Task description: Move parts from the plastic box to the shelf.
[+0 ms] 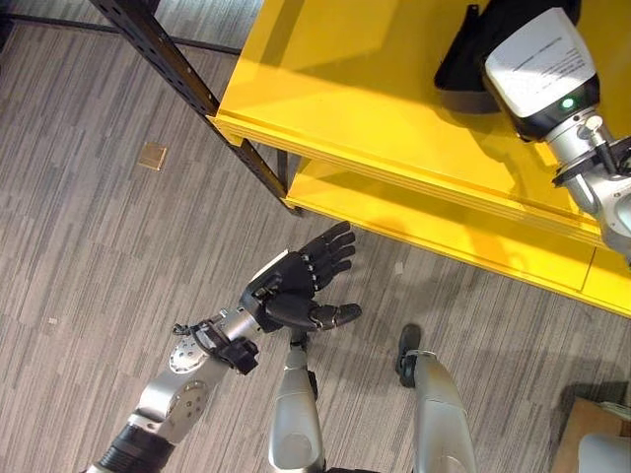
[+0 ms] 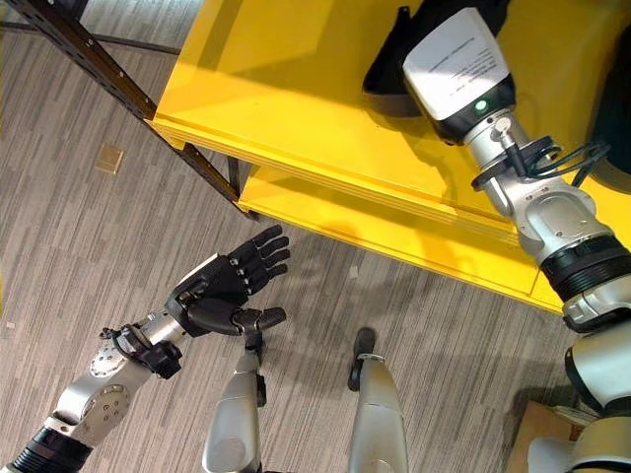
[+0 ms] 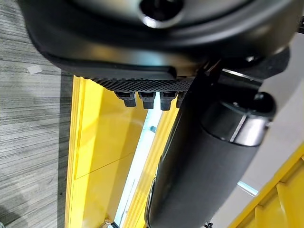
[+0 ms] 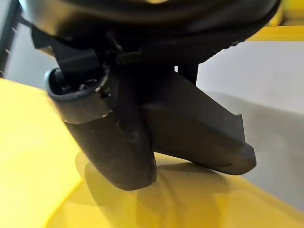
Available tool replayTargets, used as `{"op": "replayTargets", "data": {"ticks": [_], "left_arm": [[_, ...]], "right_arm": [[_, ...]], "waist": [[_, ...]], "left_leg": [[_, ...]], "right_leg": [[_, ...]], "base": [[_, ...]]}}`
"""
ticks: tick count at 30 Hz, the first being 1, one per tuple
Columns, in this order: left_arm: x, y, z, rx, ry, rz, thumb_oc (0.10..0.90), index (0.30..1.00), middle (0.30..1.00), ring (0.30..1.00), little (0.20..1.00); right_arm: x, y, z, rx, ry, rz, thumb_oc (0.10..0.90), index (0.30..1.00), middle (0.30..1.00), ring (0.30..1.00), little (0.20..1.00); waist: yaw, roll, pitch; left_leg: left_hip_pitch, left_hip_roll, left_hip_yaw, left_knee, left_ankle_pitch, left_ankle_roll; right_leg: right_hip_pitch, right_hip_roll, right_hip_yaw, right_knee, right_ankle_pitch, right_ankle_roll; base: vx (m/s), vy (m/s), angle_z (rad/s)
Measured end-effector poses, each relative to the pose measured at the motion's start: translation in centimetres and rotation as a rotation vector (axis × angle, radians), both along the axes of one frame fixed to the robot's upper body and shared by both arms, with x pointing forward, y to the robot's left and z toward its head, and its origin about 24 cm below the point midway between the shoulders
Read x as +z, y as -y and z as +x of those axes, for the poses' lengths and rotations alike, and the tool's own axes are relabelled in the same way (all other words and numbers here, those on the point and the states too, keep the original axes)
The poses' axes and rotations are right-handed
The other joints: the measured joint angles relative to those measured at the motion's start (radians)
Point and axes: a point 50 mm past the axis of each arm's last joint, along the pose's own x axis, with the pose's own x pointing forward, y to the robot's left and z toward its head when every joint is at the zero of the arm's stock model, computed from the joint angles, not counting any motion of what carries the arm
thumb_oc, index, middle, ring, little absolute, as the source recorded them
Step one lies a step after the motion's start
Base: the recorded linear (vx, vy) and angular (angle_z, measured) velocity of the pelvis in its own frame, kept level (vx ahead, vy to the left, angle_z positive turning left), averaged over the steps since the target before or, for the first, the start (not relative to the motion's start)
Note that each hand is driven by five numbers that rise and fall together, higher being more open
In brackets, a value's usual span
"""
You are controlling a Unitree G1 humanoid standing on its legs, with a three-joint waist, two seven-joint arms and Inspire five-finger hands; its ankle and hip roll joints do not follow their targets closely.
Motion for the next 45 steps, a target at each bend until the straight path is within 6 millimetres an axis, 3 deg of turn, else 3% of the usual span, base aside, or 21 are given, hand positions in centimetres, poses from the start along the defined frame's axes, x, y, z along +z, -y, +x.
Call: {"op": "replayTargets", "data": {"ticks": [17, 22, 26, 31, 45], "left_arm": [[0.0, -0.4, -0.1, 0.013, 0.000, 0.008, 0.900, 1.000, 1.000, 1.000, 1.000], [0.3, -0.4, 0.1, 0.013, 0.009, 0.007, 0.900, 1.000, 1.000, 1.000, 1.000], [0.5, -0.3, 0.1, 0.009, 0.020, 0.004, 0.900, 1.000, 1.000, 1.000, 1.000], [0.1, -0.2, -0.2, -0.011, 0.005, 0.007, 0.900, 1.000, 1.000, 1.000, 1.000], [-0.1, 0.2, -0.4, -0.046, -0.001, 0.012, 0.900, 1.000, 1.000, 1.000, 1.000]], "right_arm": [[-0.2, -0.2, -0.1, 0.029, -0.032, -0.047, 0.400, 0.300, 0.300, 0.300, 0.300], [0.2, -1.7, 0.1, 0.068, -0.035, -0.140, 0.400, 0.300, 0.300, 0.300, 0.300], [0.6, -2.3, 0.1, 0.090, -0.013, -0.141, 0.400, 0.300, 0.300, 0.300, 0.300], [0.7, -2.4, 0.1, 0.081, 0.000, -0.142, 0.400, 0.300, 0.300, 0.300, 0.300], [1.0, -1.2, 0.2, 0.036, 0.029, -0.015, 0.400, 0.300, 0.300, 0.300, 0.300]], "waist": [[0.004, -0.017, 0.004], [0.007, -0.022, 0.006], [0.042, -0.041, 0.016], [0.057, -0.060, 0.027], [0.058, -0.086, 0.031]], "left_leg": [[-0.003, 0.016, -0.024, 0.006, 0.002, -0.001], [-0.023, 0.017, -0.037, 0.030, -0.002, 0.002], [-0.115, 0.014, -0.066, 0.166, -0.056, 0.000], [-0.207, 0.014, -0.129, 0.335, -0.140, 0.004], [-0.263, -0.012, -0.147, 0.443, -0.205, 0.007]], "right_leg": [[-0.006, 0.009, -0.020, 0.038, -0.028, -0.020], [-0.016, 0.015, -0.028, 0.053, -0.040, -0.024], [-0.075, 0.012, -0.028, 0.130, -0.071, -0.042], [-0.109, 0.000, -0.047, 0.222, -0.118, -0.058], [-0.122, -0.013, -0.037, 0.253, -0.137, -0.038]], "base": [[0.01, -0.021, 0.02], [-0.02, -0.038, 0.04], [-0.07, -0.054, 0.03], [-0.07, -0.074, 0.10], [0.00, -0.014, 0.02]]}}
